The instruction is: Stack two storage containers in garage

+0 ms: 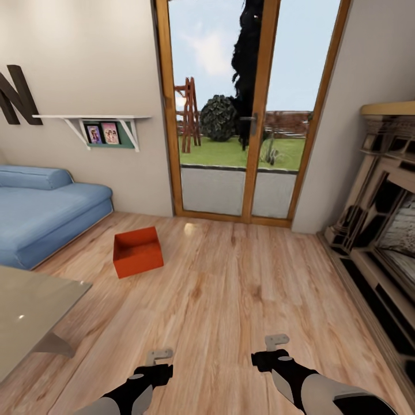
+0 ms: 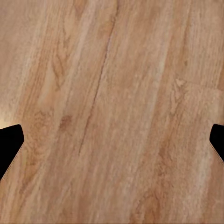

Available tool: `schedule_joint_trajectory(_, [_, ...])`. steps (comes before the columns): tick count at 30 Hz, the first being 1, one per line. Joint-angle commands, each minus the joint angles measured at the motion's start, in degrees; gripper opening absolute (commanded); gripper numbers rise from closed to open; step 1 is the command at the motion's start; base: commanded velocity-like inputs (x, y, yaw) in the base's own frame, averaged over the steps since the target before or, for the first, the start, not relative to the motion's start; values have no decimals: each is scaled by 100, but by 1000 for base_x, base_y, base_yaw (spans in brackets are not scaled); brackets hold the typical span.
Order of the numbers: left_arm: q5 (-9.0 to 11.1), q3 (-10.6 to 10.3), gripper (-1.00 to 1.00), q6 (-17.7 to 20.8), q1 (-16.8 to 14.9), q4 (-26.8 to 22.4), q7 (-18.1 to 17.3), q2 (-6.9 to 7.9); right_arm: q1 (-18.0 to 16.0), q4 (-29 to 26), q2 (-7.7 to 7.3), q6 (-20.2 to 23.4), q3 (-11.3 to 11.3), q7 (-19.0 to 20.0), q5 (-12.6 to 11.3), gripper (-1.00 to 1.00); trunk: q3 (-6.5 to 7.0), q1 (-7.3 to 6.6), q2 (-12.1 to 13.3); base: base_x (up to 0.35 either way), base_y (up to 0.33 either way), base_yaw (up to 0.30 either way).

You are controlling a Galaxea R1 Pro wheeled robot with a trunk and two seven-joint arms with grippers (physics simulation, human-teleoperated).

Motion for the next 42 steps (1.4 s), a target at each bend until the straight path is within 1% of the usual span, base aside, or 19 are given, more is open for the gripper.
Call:
schedule_joint_trajectory(1, [5,30,100,-24,-4,7,10,-2,-6,14,2,-20,40,-26,12,100,-5,3,-2,345,0,0])
schedule_joint_trajectory(22, [5,30,100,-18,-6,9,10,-2,-6,14,2,-20,40,-29,12,100,-5,3,-2,346,0,9])
schedule_joint_trajectory(33, [5,30,100,-22,-4,10,10,-2,-6,14,2,-20,40,-28,12,100,-5,3,-2,327,0,160])
schedule_joint_trajectory(42, [5,30,100,-25,-5,15,10,-2,-6,14,2,-21,40,-28,12,100,-5,3,-2,77,0,187])
